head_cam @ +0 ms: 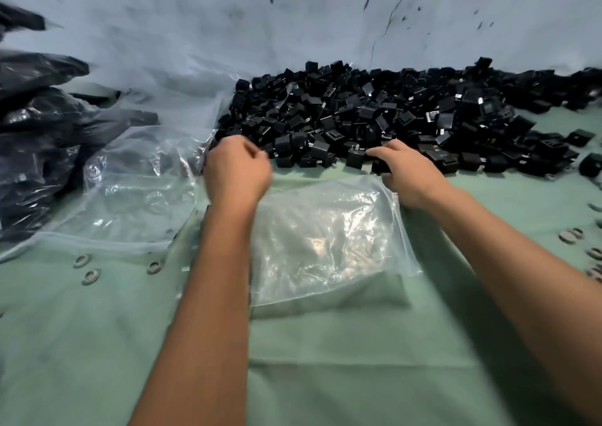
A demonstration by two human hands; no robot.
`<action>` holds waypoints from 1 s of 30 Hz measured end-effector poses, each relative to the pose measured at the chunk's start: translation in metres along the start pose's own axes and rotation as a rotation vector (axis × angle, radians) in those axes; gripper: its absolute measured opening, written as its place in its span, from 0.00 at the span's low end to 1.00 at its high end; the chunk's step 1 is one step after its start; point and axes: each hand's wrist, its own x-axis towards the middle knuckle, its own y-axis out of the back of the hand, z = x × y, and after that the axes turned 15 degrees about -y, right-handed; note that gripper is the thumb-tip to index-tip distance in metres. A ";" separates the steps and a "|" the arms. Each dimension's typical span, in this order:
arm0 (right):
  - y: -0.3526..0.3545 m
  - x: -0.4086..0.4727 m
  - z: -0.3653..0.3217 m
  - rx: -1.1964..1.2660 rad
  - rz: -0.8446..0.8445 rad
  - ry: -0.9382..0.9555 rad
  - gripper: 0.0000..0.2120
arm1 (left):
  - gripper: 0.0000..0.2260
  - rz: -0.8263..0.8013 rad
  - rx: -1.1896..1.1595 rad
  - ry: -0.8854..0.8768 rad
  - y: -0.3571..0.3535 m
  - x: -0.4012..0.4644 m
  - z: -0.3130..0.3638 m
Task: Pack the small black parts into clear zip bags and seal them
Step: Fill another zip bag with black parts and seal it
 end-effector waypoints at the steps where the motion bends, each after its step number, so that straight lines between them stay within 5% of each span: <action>1: -0.002 0.000 0.001 0.019 0.016 -0.035 0.25 | 0.06 -0.049 -0.081 -0.053 -0.007 -0.004 0.020; 4: -0.002 -0.008 0.004 0.079 0.003 -0.135 0.14 | 0.12 -0.240 -0.221 -0.189 -0.034 -0.028 0.071; 8: 0.007 -0.020 0.012 0.249 -0.001 -0.227 0.06 | 0.22 -0.319 0.004 -0.334 -0.058 -0.060 0.110; 12: 0.029 -0.026 0.011 0.465 -0.198 -0.336 0.05 | 0.12 -0.404 0.085 -0.310 -0.064 -0.066 0.111; 22: 0.063 -0.043 -0.001 0.574 -0.865 0.084 0.12 | 0.05 -0.530 -0.324 -0.053 -0.043 -0.042 0.087; 30: 0.041 -0.062 -0.027 0.683 -0.970 0.190 0.10 | 0.09 -0.490 -0.099 -0.255 -0.022 -0.042 0.109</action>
